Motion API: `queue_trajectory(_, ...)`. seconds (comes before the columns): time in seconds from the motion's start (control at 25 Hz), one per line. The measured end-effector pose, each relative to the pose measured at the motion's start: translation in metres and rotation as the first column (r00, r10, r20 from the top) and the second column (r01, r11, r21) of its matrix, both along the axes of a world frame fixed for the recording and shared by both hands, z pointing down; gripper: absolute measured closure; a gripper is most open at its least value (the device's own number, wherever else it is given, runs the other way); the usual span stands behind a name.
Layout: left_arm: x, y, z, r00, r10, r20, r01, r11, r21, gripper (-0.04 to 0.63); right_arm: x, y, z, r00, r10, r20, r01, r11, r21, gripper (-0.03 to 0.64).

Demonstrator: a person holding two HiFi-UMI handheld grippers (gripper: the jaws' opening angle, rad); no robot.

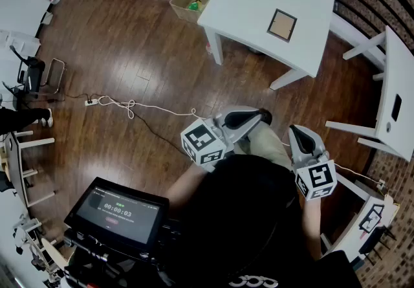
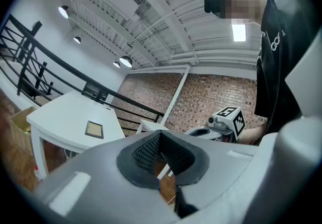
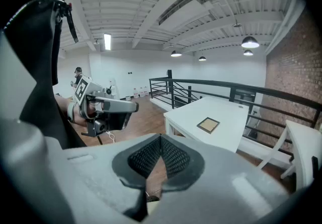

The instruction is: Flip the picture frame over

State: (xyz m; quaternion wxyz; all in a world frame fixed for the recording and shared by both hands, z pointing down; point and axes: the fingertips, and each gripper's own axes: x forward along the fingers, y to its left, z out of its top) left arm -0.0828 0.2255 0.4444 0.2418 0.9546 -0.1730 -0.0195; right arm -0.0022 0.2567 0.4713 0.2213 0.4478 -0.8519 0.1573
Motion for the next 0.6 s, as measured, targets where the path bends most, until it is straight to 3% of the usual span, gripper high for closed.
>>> queue_trajectory(0.2, 0.004, -0.014, 0.005, 1.000, -0.004, 0.012, 0.004, 1.000, -0.005, 0.583, 0.008, -0.017, 0.006, 1.000, 0.009, 0.005, -0.009, 1.000, -0.006, 0.624)
queue_trajectory(0.6, 0.009, -0.085, 0.020, 0.996, -0.009, 0.090, 0.010, 1.000, -0.012, 0.583, 0.017, -0.108, 0.007, 0.999, 0.007, 0.035, -0.009, 0.999, 0.049, 0.624)
